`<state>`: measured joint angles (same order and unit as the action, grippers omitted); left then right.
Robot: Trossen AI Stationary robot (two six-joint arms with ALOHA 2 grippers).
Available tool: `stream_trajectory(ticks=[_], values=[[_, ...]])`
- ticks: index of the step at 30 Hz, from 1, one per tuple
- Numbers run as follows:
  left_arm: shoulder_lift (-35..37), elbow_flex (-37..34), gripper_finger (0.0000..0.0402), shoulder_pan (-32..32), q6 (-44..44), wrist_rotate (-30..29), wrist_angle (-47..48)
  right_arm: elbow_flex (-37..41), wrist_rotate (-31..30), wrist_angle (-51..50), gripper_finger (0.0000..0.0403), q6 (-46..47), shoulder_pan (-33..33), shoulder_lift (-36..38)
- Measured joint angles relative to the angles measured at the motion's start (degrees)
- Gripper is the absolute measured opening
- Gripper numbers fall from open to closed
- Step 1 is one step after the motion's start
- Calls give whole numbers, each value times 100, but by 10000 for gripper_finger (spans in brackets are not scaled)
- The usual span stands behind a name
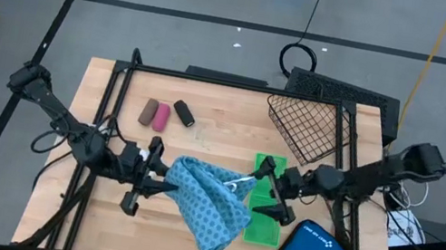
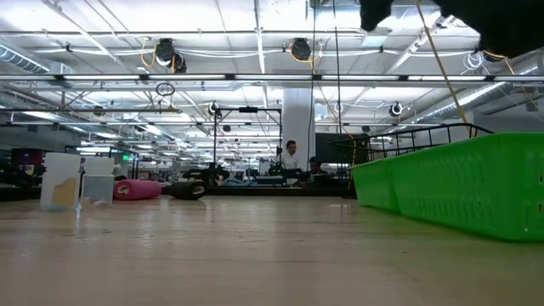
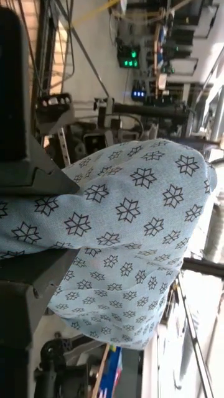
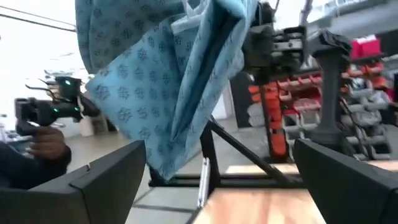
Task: Pick & Place Medicine items
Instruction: Put the blue patient gown into the black wire basket
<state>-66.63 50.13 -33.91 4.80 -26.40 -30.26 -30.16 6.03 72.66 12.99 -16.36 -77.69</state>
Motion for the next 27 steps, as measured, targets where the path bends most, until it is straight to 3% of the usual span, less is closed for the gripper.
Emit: stream_trajectory(ticks=[5,14,24,27], values=[[1,0,99,38,-17,231,-52,-326,98,774,395,142,43,-553],[0,0,99,119,-13,239,-109,-1133,1512,774,394,444,-20,-1112],[0,0,99,254,-108,-163,-153,-1168,1566,905,394,155,-262,-1125],[0,0,99,276,-129,-311,-155,-1168,1220,946,394,-115,-327,-1124]])
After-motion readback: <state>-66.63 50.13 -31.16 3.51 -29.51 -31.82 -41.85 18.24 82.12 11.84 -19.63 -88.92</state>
